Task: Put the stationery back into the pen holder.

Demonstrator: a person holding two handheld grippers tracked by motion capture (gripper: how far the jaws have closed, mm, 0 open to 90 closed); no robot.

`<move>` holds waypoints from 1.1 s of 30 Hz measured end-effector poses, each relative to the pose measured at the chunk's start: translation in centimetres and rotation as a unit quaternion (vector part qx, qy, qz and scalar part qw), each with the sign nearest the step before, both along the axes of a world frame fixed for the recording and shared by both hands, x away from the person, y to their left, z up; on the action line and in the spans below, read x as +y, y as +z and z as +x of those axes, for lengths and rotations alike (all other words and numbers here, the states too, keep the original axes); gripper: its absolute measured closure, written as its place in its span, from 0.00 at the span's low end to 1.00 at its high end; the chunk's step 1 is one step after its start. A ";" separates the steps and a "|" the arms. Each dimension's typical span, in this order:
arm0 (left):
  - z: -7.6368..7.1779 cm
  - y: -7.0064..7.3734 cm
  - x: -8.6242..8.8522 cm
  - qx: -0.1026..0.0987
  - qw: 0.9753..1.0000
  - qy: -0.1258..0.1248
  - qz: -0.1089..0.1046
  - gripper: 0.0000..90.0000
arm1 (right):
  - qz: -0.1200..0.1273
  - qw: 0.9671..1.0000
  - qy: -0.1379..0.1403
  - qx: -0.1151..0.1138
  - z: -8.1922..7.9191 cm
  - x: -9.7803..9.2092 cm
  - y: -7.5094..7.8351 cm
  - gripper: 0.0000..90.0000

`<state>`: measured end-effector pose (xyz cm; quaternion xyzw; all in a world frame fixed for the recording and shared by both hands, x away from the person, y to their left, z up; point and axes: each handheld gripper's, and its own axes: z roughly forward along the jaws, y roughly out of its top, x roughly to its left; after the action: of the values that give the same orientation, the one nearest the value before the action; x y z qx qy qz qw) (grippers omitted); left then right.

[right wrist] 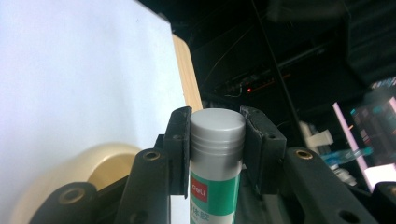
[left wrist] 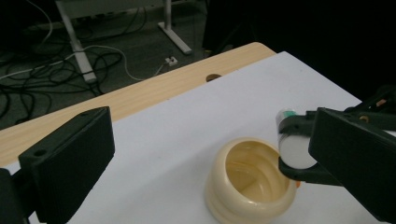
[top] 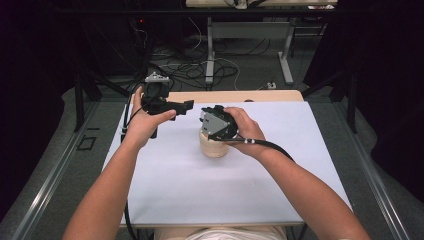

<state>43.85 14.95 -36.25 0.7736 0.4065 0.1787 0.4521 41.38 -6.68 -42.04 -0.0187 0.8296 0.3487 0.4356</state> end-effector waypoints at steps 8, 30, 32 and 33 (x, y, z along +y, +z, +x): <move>-0.6 -0.9 0.9 -0.003 1.000 -0.002 -0.010 0.00 | 0.095 0.993 -0.028 0.072 1.3 -0.7 1.0 0.72; -4.6 -4.0 3.2 -0.034 0.996 0.046 -0.068 0.01 | 0.276 0.938 -0.079 0.194 2.8 -1.8 -0.1 0.72; -5.0 -4.3 3.4 -0.037 0.996 0.049 -0.071 0.01 | 0.282 0.937 -0.080 0.189 2.9 -1.7 -0.5 0.72; -5.1 -4.4 3.4 -0.038 0.995 0.052 -0.072 0.01 | 0.277 0.938 -0.083 0.189 2.9 -1.8 -0.8 0.72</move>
<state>38.76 18.39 -40.60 0.7098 0.4407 0.2014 0.5113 44.32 -8.47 -42.83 0.2377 0.7662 0.5242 0.2858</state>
